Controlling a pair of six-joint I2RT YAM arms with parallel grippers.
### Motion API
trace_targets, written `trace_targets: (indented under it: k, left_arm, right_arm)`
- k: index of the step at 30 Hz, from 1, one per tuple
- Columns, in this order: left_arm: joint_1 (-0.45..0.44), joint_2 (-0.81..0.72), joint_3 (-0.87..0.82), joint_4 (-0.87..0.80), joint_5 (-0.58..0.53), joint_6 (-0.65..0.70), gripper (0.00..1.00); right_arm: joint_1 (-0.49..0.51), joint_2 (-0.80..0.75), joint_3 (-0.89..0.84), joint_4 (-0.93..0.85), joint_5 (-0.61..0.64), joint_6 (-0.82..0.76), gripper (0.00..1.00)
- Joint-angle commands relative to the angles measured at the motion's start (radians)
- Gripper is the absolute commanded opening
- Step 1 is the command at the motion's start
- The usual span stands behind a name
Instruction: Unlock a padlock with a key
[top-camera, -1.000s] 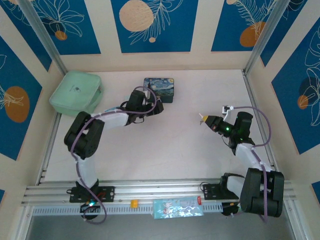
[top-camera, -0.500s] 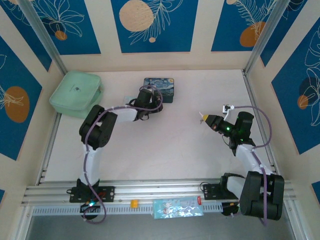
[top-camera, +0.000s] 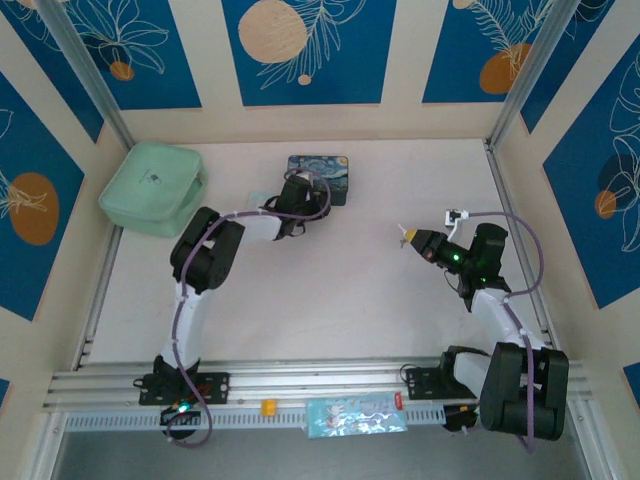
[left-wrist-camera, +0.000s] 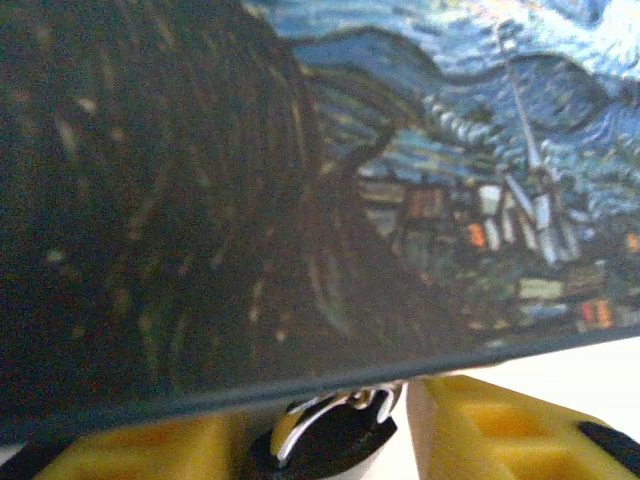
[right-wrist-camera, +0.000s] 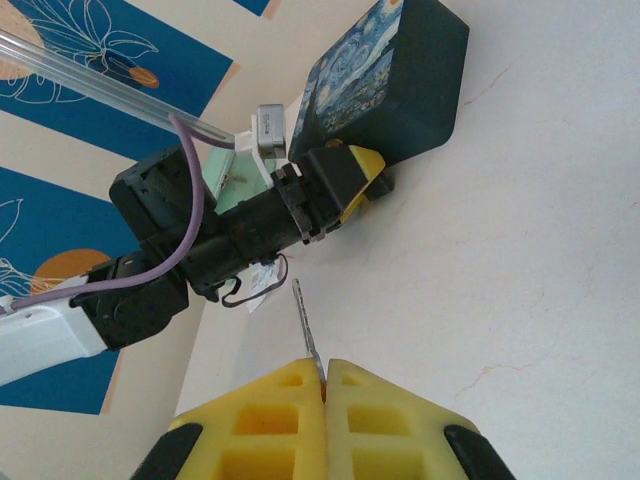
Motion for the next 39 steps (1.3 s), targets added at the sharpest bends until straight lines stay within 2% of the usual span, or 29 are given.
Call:
trace_targets:
  k: [1,5,15,26,29,39]
  left_arm:
    - [-0.006,0.052,0.028,0.048,0.032,-0.033,0.36]
    - [-0.005,0.057,0.03,0.075,0.04,-0.06,0.21]
    - [0.003,0.007,-0.021,0.119,0.071,-0.141,0.0]
    - [0.029,-0.041,-0.086,0.192,0.169,-0.264,0.0]
    - [0.029,-0.064,-0.107,0.177,0.171,-0.256,0.0]
    - [0.027,-0.184,-0.329,0.182,0.136,-0.217,0.0]
  right_arm:
    - [-0.003,-0.009,-0.01,0.002,-0.017,0.005,0.0]
    - [-0.002,-0.007,-0.01,-0.001,-0.014,0.002,0.0]
    - [0.0,0.007,-0.007,-0.005,-0.015,-0.007,0.0]
    - [0.013,0.061,0.0,0.031,-0.012,0.002,0.0]
    - [0.02,0.071,0.003,0.034,-0.01,0.001,0.0]
    - [0.025,0.087,0.006,0.033,-0.004,-0.01,0.0]
